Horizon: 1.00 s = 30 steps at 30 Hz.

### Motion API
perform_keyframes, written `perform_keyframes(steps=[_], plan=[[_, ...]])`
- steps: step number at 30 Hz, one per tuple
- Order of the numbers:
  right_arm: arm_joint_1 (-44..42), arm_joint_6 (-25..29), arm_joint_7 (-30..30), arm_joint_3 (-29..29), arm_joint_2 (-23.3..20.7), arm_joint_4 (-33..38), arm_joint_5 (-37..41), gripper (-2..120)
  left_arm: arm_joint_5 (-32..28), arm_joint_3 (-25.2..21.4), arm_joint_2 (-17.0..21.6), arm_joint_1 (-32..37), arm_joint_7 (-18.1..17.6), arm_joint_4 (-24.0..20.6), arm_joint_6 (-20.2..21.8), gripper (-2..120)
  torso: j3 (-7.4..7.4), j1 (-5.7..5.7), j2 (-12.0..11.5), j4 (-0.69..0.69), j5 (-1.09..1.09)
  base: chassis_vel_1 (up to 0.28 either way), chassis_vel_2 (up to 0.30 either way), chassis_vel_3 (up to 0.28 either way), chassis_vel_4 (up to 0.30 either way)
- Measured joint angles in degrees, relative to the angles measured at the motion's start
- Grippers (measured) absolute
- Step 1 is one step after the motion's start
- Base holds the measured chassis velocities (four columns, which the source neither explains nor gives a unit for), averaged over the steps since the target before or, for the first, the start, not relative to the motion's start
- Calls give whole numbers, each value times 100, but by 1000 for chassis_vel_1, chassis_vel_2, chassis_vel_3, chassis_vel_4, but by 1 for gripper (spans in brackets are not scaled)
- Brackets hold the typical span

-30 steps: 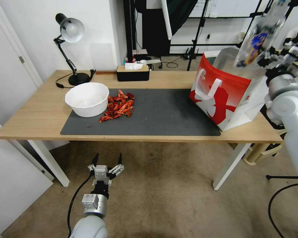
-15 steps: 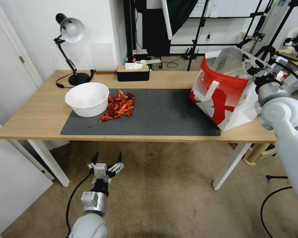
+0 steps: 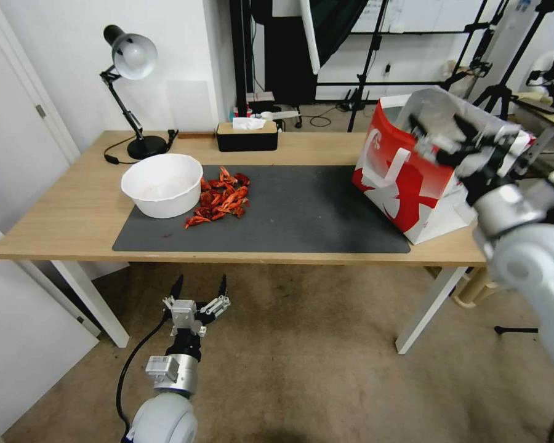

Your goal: Close the takeout container lid, then place the container into the takeout bag.

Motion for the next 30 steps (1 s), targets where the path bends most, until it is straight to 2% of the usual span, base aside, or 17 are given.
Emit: perform_keyframes(steps=[3,11,15,20,23,25,30], plan=[[-537,165,-50,77,142,138,-473,100,27,-9,-9,6,-32,-25,-15,100,0,0,0,0,1,0,0,0,0],[-786,233,-76,122,225,186,-671,100,43,-12,-13,6,-63,-37,-19,100,0,0,0,-1,1,0,0,0,0],[-1623,539,-122,250,629,298,-1313,100,77,-15,-16,41,-105,-52,-46,100,0,0,0,-1,0,0,0,0,0],[-2023,744,-119,265,890,302,-1624,100,103,-13,-20,77,-111,-53,-82,100,0,0,0,-2,1,0,0,0,0],[-2647,1150,-14,226,1380,184,-2124,100,114,-4,-23,108,-134,-7,-116,100,0,0,0,-2,2,0,0,0,0],[-2742,1218,1,215,1462,156,-2194,100,118,-4,-24,109,-132,10,-128,100,0,0,0,-2,0,0,0,0,0],[-3204,1609,44,-3,2046,-235,-2614,100,130,-1,-12,120,-38,98,-204,100,0,-1,0,-1,0,0,0,0,0]])
